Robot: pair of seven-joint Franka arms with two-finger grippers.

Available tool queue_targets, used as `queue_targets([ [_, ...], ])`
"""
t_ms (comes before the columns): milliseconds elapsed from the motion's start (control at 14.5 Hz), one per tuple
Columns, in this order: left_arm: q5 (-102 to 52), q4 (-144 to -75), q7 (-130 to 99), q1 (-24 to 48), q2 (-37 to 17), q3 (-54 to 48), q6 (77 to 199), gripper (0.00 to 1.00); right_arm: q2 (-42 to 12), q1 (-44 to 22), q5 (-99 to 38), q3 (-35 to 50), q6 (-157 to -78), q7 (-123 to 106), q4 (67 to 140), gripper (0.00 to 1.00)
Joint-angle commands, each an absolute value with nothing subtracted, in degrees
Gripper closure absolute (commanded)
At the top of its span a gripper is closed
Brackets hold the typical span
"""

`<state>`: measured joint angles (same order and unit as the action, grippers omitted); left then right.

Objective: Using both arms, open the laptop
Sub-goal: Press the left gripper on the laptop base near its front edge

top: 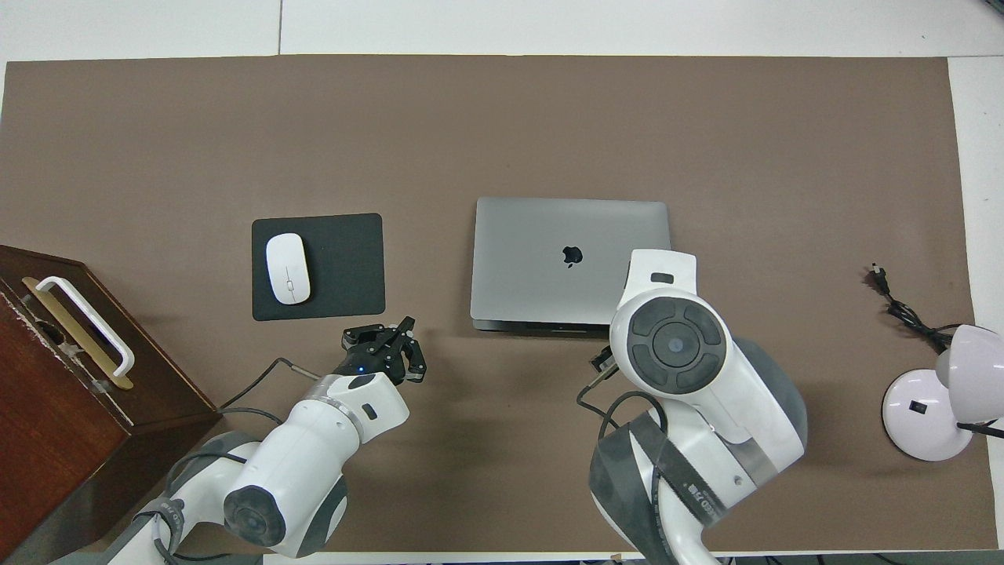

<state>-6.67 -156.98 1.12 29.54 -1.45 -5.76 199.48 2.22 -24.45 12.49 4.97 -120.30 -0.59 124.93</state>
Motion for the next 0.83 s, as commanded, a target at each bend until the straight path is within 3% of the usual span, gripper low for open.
queue_targets([
  [0,-7.47,-157.5,-1.04,33.91,-1.49,-4.92,200.83,1.0,4.48,-24.61,14.68,4.83,-122.95,-1.05,128.05,0.0],
  [483,-9.23,-155.48,-3.69,39.99,-2.37,-4.83,200.74,1.0,4.22,-24.79,14.77,4.83,-128.92,-0.7,130.69,0.0],
  [759,-9.32,-149.25,-3.6,39.9,-7.19,-4.83,200.57,1.0,2.91,-24.79,16.69,4.83,-132.01,-0.7,131.48,0.0],
])
